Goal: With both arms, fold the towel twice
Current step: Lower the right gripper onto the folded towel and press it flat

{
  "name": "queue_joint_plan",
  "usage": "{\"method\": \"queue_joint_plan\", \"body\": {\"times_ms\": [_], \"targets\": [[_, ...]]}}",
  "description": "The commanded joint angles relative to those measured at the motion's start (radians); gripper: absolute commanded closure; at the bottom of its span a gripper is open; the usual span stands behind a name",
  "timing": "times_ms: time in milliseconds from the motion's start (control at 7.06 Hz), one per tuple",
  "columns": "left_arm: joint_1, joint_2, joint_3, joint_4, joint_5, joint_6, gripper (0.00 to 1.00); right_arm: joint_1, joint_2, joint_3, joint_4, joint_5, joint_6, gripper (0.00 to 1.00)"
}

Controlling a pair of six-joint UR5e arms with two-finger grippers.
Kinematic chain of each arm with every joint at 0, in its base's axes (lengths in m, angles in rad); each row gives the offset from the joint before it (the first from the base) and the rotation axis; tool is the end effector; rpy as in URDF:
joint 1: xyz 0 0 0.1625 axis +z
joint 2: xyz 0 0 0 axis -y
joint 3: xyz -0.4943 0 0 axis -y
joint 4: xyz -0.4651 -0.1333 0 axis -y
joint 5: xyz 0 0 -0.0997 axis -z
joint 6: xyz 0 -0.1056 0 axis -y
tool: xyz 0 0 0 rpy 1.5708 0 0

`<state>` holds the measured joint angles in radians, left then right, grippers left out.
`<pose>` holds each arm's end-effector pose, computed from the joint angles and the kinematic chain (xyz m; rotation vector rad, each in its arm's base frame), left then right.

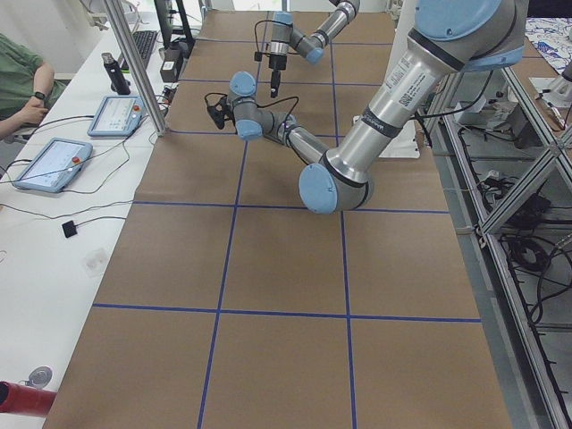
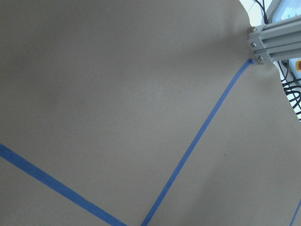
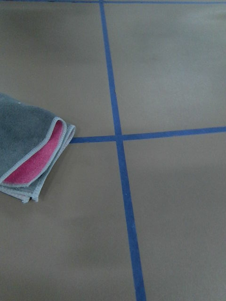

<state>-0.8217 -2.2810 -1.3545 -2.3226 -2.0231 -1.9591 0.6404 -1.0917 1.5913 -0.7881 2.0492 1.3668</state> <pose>0.5175 -0.6845 0.2527 -0.1227 1.3111 -0.7557 -0.5543 -0.5186 0.3094 0.1397 -1.3083 0.0650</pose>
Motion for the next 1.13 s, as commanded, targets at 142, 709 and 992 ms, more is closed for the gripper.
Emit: {"method": "queue_joint_plan", "body": {"times_ms": [142,709,992], "targets": [[-0.025,0.005,0.017,0.002,-0.022,0.049,0.00,-0.071,0.001,-0.049,0.004,-0.144,-0.183,0.06],[-0.031,0.005,0.020,0.002,-0.031,0.069,0.00,-0.088,0.024,-0.069,0.001,-0.150,-0.207,0.30],[-0.039,0.012,0.028,0.003,-0.046,0.094,0.00,-0.096,0.064,-0.108,0.001,-0.153,-0.206,0.42]]}}
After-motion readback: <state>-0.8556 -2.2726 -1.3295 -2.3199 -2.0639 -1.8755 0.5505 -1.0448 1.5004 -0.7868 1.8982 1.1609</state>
